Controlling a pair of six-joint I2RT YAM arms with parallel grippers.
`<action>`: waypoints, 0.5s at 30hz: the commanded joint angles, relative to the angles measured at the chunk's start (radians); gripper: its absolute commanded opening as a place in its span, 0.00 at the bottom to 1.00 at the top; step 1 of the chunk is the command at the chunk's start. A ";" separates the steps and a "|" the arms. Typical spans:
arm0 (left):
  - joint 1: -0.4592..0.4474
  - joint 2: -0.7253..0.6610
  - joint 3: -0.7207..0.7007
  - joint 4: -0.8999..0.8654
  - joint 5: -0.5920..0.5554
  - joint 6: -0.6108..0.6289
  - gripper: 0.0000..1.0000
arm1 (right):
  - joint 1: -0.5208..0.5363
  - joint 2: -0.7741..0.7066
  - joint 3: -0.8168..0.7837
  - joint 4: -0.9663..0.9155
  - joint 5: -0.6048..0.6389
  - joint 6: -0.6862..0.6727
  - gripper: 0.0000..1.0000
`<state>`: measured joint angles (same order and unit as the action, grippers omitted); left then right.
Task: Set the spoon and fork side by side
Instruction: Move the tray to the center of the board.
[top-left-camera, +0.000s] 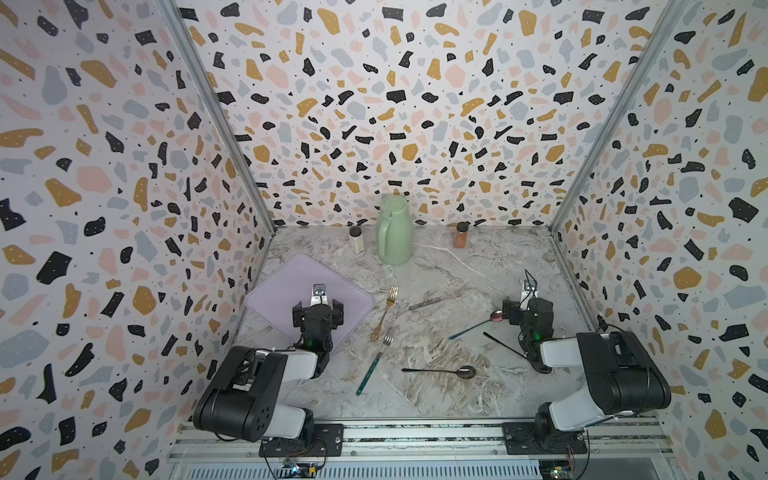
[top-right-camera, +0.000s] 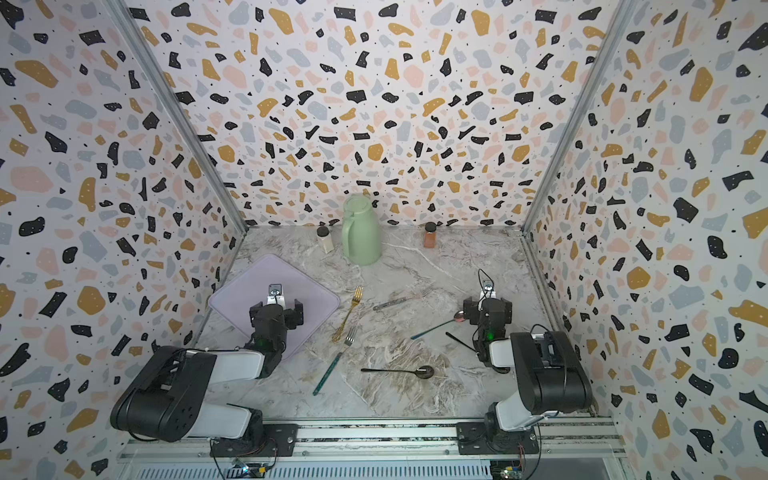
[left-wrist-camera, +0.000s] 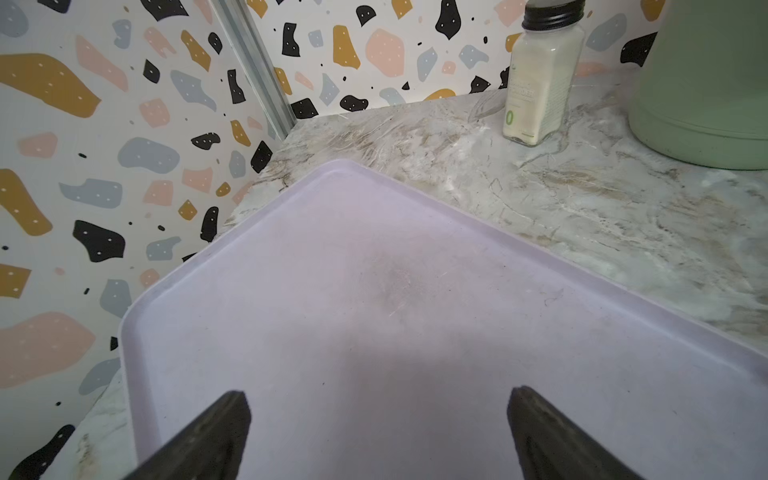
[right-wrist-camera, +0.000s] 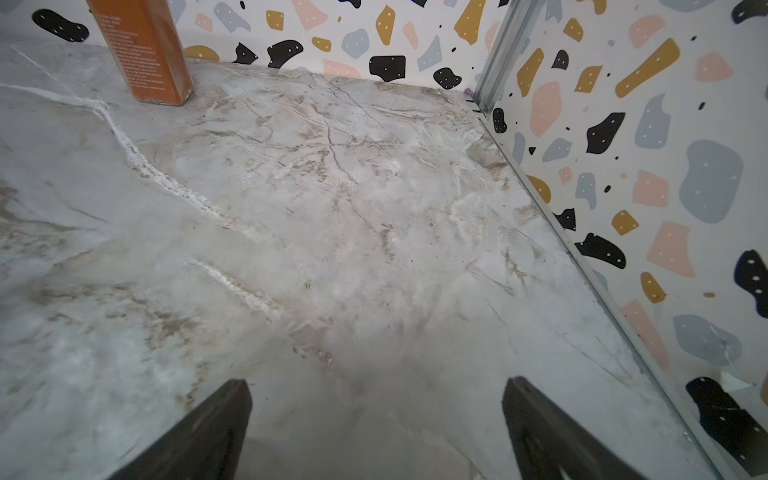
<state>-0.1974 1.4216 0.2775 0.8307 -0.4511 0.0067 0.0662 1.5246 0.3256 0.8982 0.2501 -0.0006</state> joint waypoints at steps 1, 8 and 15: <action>0.004 -0.008 0.023 0.026 -0.008 -0.010 1.00 | -0.002 -0.007 0.017 0.008 -0.005 -0.004 1.00; 0.004 -0.009 0.023 0.025 -0.008 -0.010 1.00 | -0.003 -0.007 0.018 0.007 -0.005 -0.003 1.00; 0.010 -0.017 0.025 0.024 -0.027 -0.022 1.00 | -0.003 -0.044 0.012 -0.001 0.047 0.019 1.00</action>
<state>-0.1963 1.4216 0.2775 0.8307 -0.4538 0.0036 0.0662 1.5242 0.3256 0.8974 0.2604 0.0002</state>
